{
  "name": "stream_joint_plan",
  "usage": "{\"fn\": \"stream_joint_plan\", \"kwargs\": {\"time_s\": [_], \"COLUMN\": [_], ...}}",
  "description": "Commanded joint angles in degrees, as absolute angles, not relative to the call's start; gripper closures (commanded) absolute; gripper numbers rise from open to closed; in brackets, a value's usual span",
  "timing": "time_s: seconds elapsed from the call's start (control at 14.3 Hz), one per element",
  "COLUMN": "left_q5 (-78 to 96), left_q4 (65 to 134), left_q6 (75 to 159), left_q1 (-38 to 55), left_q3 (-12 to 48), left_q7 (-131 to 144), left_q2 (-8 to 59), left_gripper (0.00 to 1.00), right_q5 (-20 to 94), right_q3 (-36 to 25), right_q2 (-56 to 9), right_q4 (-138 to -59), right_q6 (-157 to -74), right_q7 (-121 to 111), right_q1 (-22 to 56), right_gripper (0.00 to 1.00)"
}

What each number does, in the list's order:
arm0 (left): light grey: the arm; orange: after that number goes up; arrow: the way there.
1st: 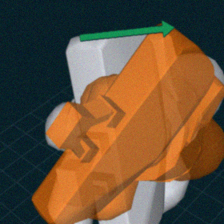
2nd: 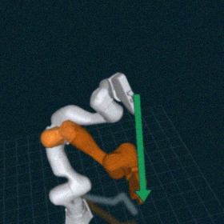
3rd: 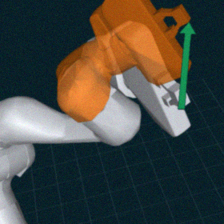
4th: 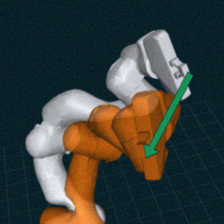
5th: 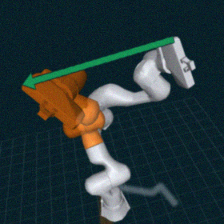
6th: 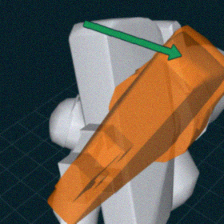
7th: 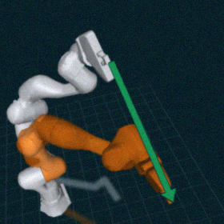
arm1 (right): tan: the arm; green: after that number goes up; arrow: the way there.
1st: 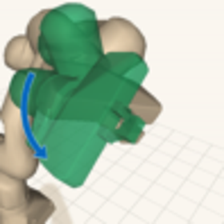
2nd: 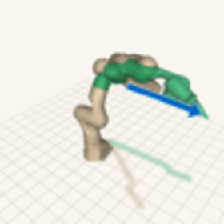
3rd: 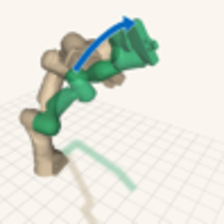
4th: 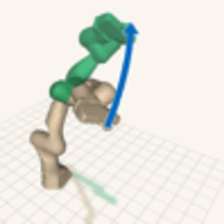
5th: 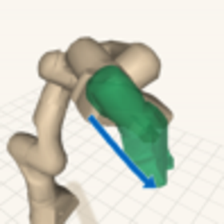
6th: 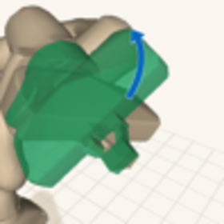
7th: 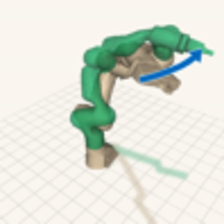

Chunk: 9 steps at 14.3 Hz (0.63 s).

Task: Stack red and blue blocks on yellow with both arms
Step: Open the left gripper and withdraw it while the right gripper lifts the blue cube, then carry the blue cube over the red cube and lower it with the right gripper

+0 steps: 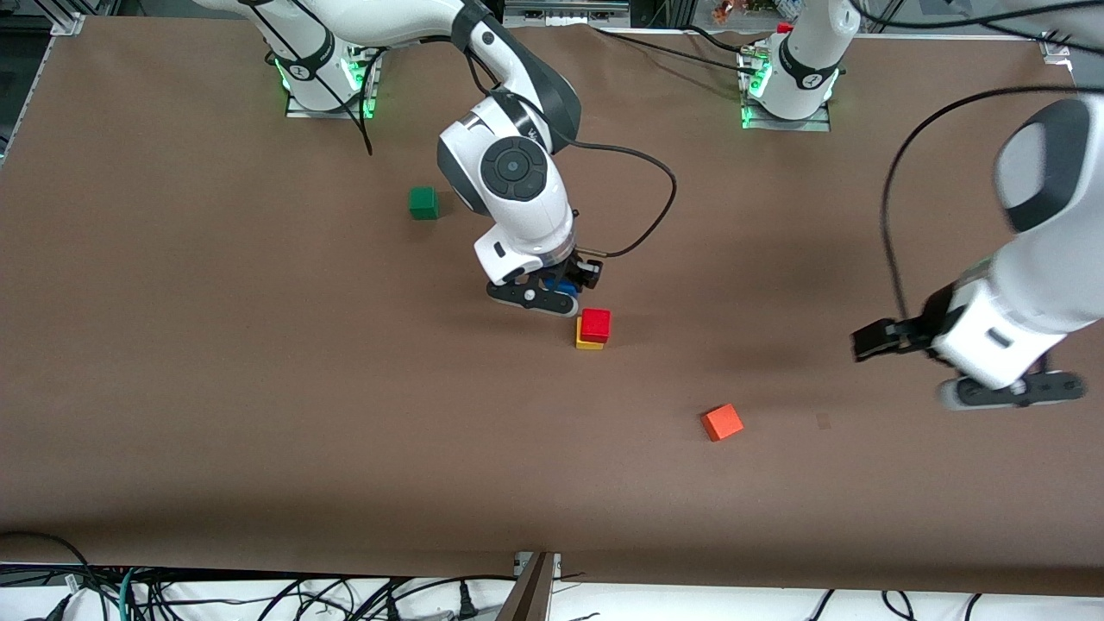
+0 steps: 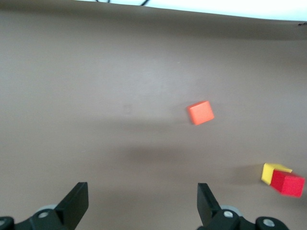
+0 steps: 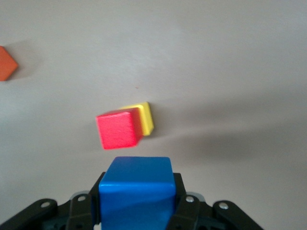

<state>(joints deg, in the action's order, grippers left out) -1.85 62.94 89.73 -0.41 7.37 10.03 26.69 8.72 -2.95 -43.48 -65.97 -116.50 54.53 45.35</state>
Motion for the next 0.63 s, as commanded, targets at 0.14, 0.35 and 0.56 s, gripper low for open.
{"fn": "stream_joint_plan", "kwargs": {"time_s": [0.14,0.35,0.56], "left_q5": [-0.9,-0.9,-0.9], "left_q4": [77.9,83.8,86.6], "left_q6": [86.5,87.5,89.1], "left_q1": [-2.3,-1.9,-2.0], "left_q3": [4.1,4.0,4.0], "left_q7": [5.2,5.1,5.1], "left_q2": [13.9,10.0,8.8], "left_gripper": [0.00,0.00,0.00], "right_q5": [1.2,-0.9,-2.5], "right_q3": [-3.9,-4.0,-4.0], "right_q2": [-51.2,-52.7,-54.8], "right_q4": [-57.7,-56.8,-55.2], "right_q6": [-119.2,-119.9,-121.6], "right_q7": [55.1,54.1,53.3], "right_q1": [48.3,48.5,48.5], "right_gripper": [0.77,0.77,0.77]}}
